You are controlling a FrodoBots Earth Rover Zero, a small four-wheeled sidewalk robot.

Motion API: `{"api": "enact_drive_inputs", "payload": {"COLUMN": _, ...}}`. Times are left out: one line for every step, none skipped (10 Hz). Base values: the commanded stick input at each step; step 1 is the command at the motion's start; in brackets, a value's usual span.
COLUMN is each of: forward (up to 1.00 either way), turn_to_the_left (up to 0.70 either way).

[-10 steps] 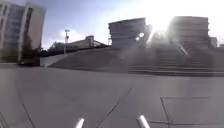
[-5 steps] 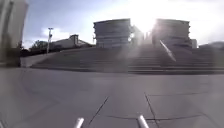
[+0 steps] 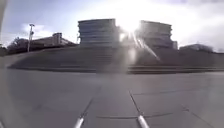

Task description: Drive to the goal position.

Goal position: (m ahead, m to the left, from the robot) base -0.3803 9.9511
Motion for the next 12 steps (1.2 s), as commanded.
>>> {"api": "enact_drive_inputs", "payload": {"forward": 0.00, "turn_to_the_left": -0.45}}
{"api": "enact_drive_inputs", "payload": {"forward": 0.00, "turn_to_the_left": -0.45}}
{"api": "enact_drive_inputs", "payload": {"forward": 0.00, "turn_to_the_left": -0.45}}
{"api": "enact_drive_inputs", "payload": {"forward": 0.00, "turn_to_the_left": -0.45}}
{"api": "enact_drive_inputs", "payload": {"forward": 0.00, "turn_to_the_left": -0.45}}
{"api": "enact_drive_inputs", "payload": {"forward": 0.00, "turn_to_the_left": -0.45}}
{"api": "enact_drive_inputs", "payload": {"forward": 0.00, "turn_to_the_left": -0.45}}
{"api": "enact_drive_inputs", "payload": {"forward": 0.00, "turn_to_the_left": -0.45}}
{"api": "enact_drive_inputs", "payload": {"forward": 0.00, "turn_to_the_left": -0.45}}
{"api": "enact_drive_inputs", "payload": {"forward": 0.00, "turn_to_the_left": -0.45}}
{"api": "enact_drive_inputs", "payload": {"forward": 0.00, "turn_to_the_left": -0.45}}
{"api": "enact_drive_inputs", "payload": {"forward": 0.00, "turn_to_the_left": -0.45}}
